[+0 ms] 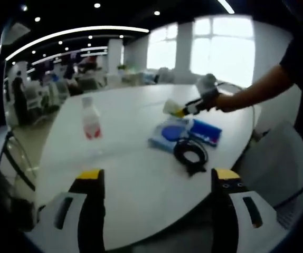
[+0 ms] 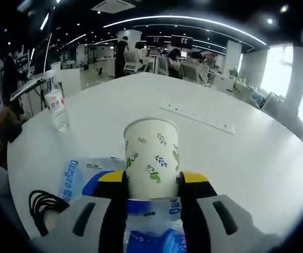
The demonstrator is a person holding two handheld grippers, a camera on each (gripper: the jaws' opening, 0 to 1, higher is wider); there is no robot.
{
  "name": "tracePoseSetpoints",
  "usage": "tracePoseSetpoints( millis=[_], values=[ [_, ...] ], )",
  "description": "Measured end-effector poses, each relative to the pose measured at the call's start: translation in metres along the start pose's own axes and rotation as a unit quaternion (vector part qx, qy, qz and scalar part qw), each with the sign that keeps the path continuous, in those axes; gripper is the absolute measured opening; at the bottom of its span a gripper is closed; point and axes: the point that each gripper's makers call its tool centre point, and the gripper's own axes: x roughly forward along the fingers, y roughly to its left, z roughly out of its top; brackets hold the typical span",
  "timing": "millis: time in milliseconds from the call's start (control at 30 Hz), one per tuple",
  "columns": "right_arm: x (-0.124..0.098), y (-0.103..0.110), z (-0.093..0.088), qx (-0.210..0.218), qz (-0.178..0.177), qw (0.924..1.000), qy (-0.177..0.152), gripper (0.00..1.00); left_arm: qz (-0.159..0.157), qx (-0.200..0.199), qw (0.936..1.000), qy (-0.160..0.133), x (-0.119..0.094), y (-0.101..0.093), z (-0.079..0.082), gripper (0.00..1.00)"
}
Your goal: Arrange the tabletop items into an orderly group along one side of the table until the central work area is clear of visible clutter.
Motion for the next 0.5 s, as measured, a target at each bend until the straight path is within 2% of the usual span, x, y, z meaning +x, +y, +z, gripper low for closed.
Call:
tracePoseSetpoints(
  millis=[267, 367, 500],
  values=[
    [-0.028, 0.018, 0.015, 0.031, 0.023, 0.9986, -0.037, 0.39, -0.003, -0.009, 0.9999, 0.009, 0.001, 0.000, -0.004, 0.77],
    [-0.041, 0.033, 0.020, 0.052, 0.042, 0.9965, -0.051, 0.39, -0.003, -0.013, 0.9999, 0.008, 0.000, 0.001, -0.004, 0.77],
    [-0.058, 0.057, 0.023, 0.052, 0.075, 0.9938, -0.064, 0.39, -0.007, -0.017, 0.9998, 0.006, 0.000, -0.001, -0.004, 0.77]
  ],
)
